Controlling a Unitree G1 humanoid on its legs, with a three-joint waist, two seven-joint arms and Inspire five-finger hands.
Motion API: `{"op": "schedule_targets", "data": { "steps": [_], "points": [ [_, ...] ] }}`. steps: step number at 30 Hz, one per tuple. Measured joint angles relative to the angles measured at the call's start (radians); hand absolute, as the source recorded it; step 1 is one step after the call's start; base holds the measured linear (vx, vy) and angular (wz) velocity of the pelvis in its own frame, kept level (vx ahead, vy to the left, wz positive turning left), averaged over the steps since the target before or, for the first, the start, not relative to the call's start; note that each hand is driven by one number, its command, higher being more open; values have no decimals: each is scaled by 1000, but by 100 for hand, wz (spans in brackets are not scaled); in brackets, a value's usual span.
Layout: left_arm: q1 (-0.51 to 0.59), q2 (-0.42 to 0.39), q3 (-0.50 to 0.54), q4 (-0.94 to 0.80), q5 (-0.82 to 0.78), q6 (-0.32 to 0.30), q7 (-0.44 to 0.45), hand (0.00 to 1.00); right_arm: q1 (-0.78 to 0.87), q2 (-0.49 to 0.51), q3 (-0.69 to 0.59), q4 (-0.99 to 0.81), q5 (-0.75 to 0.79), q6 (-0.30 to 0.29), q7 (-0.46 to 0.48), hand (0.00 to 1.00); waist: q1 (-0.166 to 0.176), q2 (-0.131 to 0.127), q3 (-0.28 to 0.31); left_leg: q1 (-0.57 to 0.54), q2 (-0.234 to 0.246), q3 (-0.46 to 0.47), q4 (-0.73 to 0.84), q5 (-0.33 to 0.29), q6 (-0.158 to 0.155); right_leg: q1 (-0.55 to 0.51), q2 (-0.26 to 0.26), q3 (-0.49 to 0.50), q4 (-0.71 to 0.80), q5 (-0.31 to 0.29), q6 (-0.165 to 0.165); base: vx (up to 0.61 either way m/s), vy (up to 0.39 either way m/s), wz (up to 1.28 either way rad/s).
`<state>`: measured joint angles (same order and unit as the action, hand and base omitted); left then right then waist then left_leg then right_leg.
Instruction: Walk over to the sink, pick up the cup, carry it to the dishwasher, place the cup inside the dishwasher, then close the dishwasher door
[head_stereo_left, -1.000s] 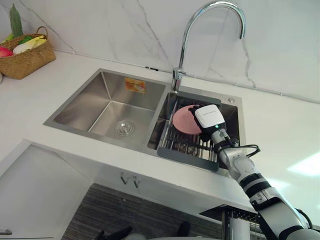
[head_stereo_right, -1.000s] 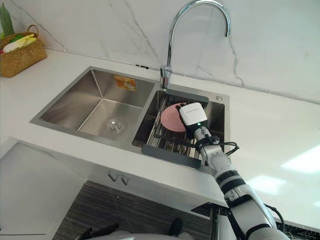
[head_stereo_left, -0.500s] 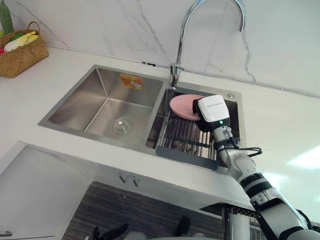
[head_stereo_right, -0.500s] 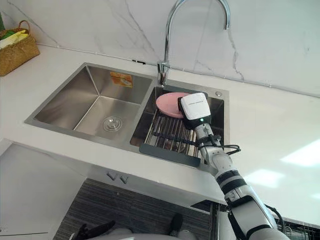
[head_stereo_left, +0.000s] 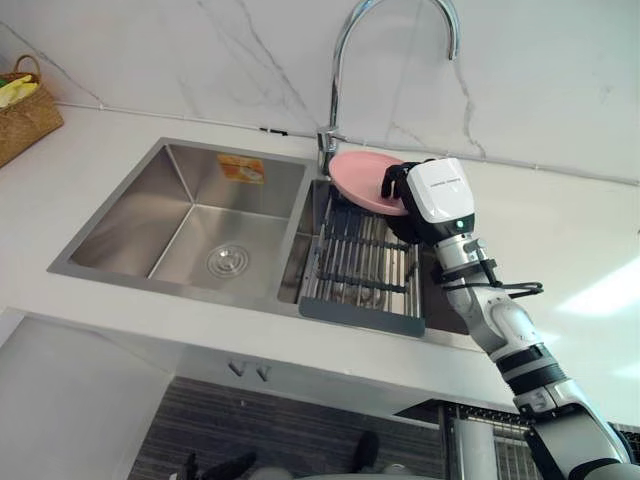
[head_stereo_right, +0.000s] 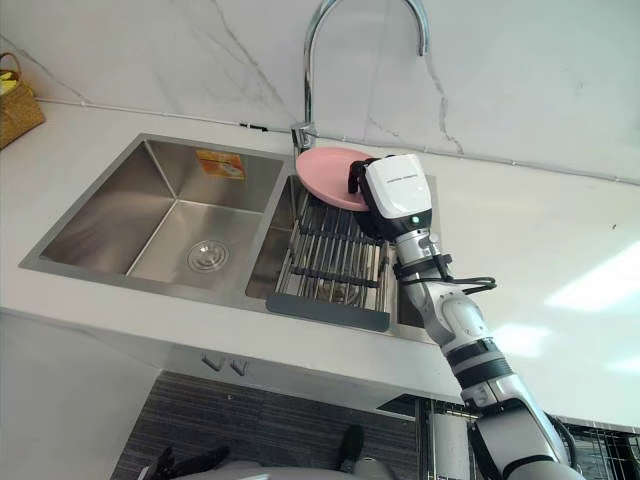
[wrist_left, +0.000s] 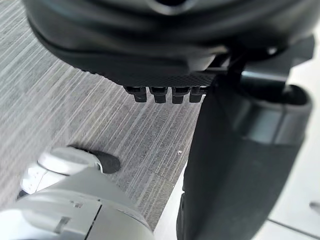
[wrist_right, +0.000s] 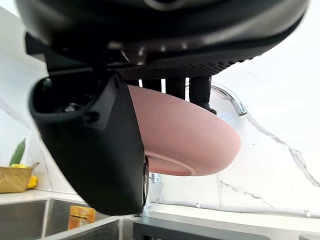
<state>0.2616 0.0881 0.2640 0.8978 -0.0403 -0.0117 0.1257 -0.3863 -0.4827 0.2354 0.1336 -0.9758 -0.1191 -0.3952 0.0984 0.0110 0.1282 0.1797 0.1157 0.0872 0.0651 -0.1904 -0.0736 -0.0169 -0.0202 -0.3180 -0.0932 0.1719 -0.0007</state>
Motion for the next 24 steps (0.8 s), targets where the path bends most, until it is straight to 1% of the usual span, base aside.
{"op": "schedule_targets", "data": {
  "steps": [2, 3, 4, 5, 6, 7, 8, 9, 10, 11, 12, 13, 14, 15, 16, 17, 18, 19, 20, 21, 22, 23, 24],
  "points": [
    [20, -3, -3, 0, 1, 1, 0, 100, 19, 0, 0, -43, 16, -22, 5, 0, 1, -1, 2, -1, -17, 6, 67, -12, 20, 0, 0, 65, 3, 10, 1, 9, 82, -102],
    [29, -8, -9, 0, -1, 0, 1, 100, 25, 0, -1, -69, 31, -33, 5, 0, 0, 0, 5, -6, -30, 11, 125, -23, 34, -1, 2, 123, 6, 22, 2, -8, 51, -108],
    [32, -12, -10, 0, -1, -1, 1, 100, 26, 0, -4, -79, 35, -37, 5, 0, -2, 3, 9, -7, -32, 10, 151, -31, 36, -2, 3, 153, 7, 29, 1, -38, 57, -145],
    [31, -13, -22, 0, -2, -5, 3, 100, 28, -4, -23, -101, 35, -42, 5, 0, -10, 14, 16, -15, -31, 10, 198, -68, 35, -13, 15, 206, 7, 46, 0, -87, 75, -143],
    [20, -8, -43, 1, -9, -13, 4, 100, 34, -5, -63, -118, 35, -41, -6, 0, -21, 20, 22, -41, -22, 11, 239, -120, 36, -47, 40, 254, 11, 67, 1, -113, 87, -140],
    [6, 0, -57, 1, -13, -15, 5, 100, 34, -5, -88, -124, 35, -37, -14, 0, -29, 28, 26, -59, -18, 12, 262, -147, 36, -71, 52, 277, 17, 79, 1, -182, 104, -128],
    [-34, 15, -74, 3, -17, -16, 1, 100, 34, -5, -135, -130, 40, -15, -31, 0, -44, 19, 51, -94, -17, 25, 302, -198, 46, -120, 66, 318, 32, 106, 7, -258, 133, -132],
    [-71, 31, -82, 3, -17, -19, -1, 100, 41, -1, -173, -129, 58, 16, -36, 0, -52, -13, 84, -113, -33, 70, 334, -219, 61, -155, 67, 372, 44, 134, 15, -298, 141, -133],
    [-78, 38, -85, 0, -17, -20, -1, 100, 48, -1, -184, -129, 67, 24, -35, 0, -58, -33, 96, -115, -49, 98, 344, -224, 70, -163, 62, 402, 39, 141, 22, -333, 146, -131],
    [-87, 44, -90, 2, -15, -22, -1, 100, 59, -2, -200, -129, 75, 25, -36, 0, -64, -55, 116, -106, -59, 142, 328, -211, 94, -166, 46, 392, 20, 100, 33, -327, 111, -146],
    [-94, 42, -90, 11, -10, -17, 1, 100, 64, -4, -210, -130, 76, 20, -35, 0, -68, -53, 133, -77, -54, 227, 273, -179, 115, -198, 17, 263, 58, -9, 25, -310, 114, -179],
    [-93, 36, -89, 17, -7, -8, 6, 100, 63, -10, -211, -137, 81, 10, -36, 0, -67, -44, 137, -61, -44, 286, 251, -168, 116, -243, -7, 155, 166, -47, -24, -250, 111, -177],
    [-91, 30, -82, 24, -10, 1, 17, 100, 63, -17, -210, -146, 86, -5, -36, 0, -67, -37, 138, -50, -37, 333, 238, -164, 119, -270, -34, 83, 293, -74, -61, -195, 122, -176],
    [-93, 29, -67, 42, -32, 25, 42, 100, 63, -29, -209, -153, 89, -34, -41, 0, -66, -29, 135, -31, -25, 403, 227, -161, 120, -276, -97, -25, 507, -138, -104, -190, 109, -169],
    [-93, 40, -61, 52, -66, 46, 57, 100, 61, -29, -207, -158, 89, -53, -46, 0, -63, -29, 132, -21, -10, 455, 227, -161, 120, -242, -153, -89, 640, -211, -116, -125, 58, -149],
    [-93, 44, -55, 55, -81, 54, 61, 100, 61, -29, -205, -159, 89, -62, -50, 0, -61, -32, 128, -23, -1, 477, 230, -161, 120, -219, -182, -118, 683, -247, -122, -63, 18, -124],
    [-91, 51, -49, 59, -94, 60, 64, 100, 54, -33, -187, -157, 89, -72, -61, 0, -57, -35, 117, -39, 19, 512, 251, -161, 120, -174, -235, -169, 731, -281, -131, 3, -37, -124],
    [-89, 56, -32, 58, -94, 58, 65, 100, 36, -37, -162, -146, 88, -80, -63, 0, -41, -43, 109, -67, 42, 533, 295, -161, 120, -136, -282, -202, 731, -271, -142, 17, -73, -136],
    [-89, 60, -24, 58, -94, 57, 65, 100, 24, -40, -145, -138, 88, -83, -62, 0, -27, -49, 105, -80, 52, 536, 321, -161, 120, -126, -295, -209, 707, -256, -147, 24, -159, -153],
    [-97, 61, -9, 67, -94, 49, 66, 100, 11, -47, -120, -126, 87, -94, -62, 0, -1, -44, 98, -99, 74, 521, 340, -153, 109, -116, -245, -208, 614, -241, -145, 8, -209, -125],
    [-99, 57, -8, 75, -94, 47, 66, 100, 11, -54, -110, -122, 87, -96, -62, 0, 4, -37, 91, -104, 84, 509, 337, -146, 101, -103, -215, -202, 553, -229, -130, 8, -216, -116],
    [-106, 53, -10, 89, -95, 37, 66, 100, 14, -61, -103, -118, 87, -92, -62, 0, 2, -33, 82, -105, 92, 493, 326, -132, 82, -71, -174, -187, 457, -224, -115, 22, -196, -73],
    [-115, 49, -17, 92, -98, 28, 64, 100, 13, -70, -103, -119, 89, -79, -59, 0, -4, -35, 76, -95, 89, 503, 304, -130, 80, -66, -164, -185, 424, -232, -83, 29, -163, -54]
  ]
}}
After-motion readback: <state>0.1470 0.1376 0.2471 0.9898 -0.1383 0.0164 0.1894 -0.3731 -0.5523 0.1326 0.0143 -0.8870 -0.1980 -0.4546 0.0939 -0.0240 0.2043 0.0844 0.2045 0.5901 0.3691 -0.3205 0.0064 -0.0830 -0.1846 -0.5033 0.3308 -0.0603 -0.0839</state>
